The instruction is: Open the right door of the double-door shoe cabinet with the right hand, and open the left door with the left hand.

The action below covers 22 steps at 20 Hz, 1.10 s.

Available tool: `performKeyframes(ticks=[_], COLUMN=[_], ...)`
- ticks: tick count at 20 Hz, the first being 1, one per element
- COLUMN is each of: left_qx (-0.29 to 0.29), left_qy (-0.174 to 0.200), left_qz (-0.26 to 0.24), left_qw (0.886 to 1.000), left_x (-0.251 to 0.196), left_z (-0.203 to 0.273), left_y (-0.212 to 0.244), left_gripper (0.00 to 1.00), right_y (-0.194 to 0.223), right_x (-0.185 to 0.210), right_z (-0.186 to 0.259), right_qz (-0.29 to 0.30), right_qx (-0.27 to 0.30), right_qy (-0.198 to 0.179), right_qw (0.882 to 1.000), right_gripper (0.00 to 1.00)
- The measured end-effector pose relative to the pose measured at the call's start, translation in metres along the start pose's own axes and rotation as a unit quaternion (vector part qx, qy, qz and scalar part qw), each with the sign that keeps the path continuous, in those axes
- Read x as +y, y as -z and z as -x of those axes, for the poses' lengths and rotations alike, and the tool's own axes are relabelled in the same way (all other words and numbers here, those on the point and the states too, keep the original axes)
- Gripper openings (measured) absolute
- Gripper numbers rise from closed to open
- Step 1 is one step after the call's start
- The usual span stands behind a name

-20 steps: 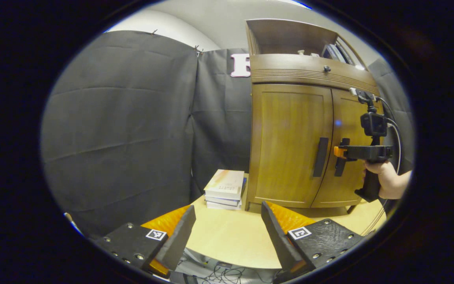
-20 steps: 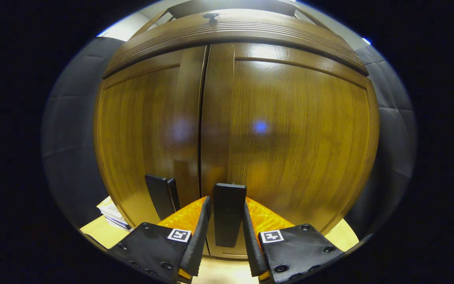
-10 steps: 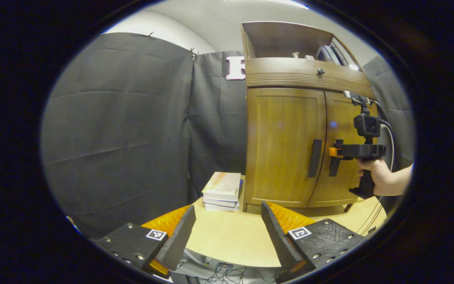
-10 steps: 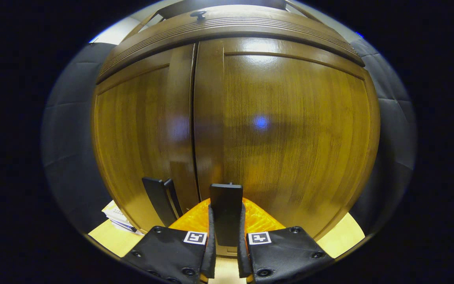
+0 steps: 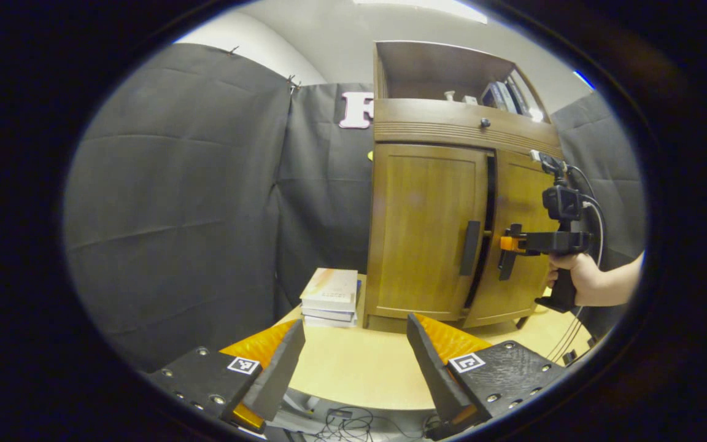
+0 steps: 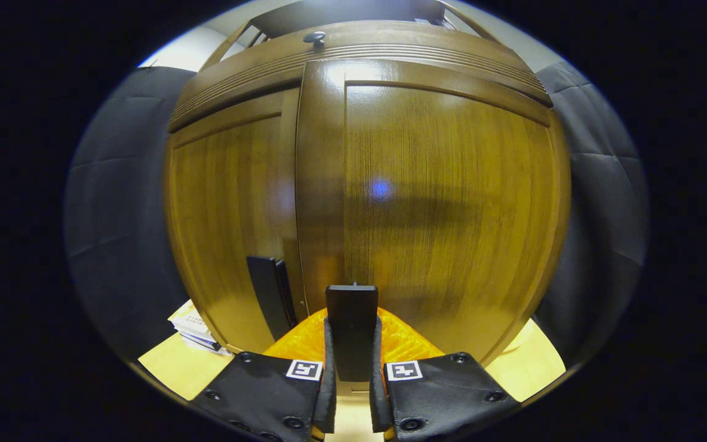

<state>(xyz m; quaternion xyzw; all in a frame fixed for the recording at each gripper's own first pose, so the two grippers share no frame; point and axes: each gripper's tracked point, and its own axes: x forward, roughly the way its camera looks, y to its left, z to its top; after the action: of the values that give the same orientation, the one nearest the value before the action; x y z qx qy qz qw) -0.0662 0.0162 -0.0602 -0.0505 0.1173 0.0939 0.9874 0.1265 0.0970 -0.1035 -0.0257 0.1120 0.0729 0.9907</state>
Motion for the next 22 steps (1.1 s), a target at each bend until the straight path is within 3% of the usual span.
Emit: performKeyframes(ticks=[5, 12, 22], left_qx=[0.007, -0.01, -0.015], left_qy=[0.045, 0.042, 0.079], left_qz=[0.009, -0.003, -0.009], left_qw=[0.999, 0.999, 0.997], left_x=[0.006, -0.009, -0.125], left_z=[-0.005, -0.015, -0.027], left_y=[-0.006, -0.021, -0.048], left_gripper=[0.97, 0.97, 0.96], right_y=[0.003, 0.006, 0.017], right_x=[-0.006, -0.013, -0.038], right_z=[0.024, 0.046, 0.095], right_qz=[0.0, 0.001, 0.003], right_qx=[-0.005, -0.005, -0.005], right_qy=[-0.007, -0.036, -0.098], right_qw=[1.0, 0.999, 0.995], right_gripper=[0.23, 0.23, 0.23])
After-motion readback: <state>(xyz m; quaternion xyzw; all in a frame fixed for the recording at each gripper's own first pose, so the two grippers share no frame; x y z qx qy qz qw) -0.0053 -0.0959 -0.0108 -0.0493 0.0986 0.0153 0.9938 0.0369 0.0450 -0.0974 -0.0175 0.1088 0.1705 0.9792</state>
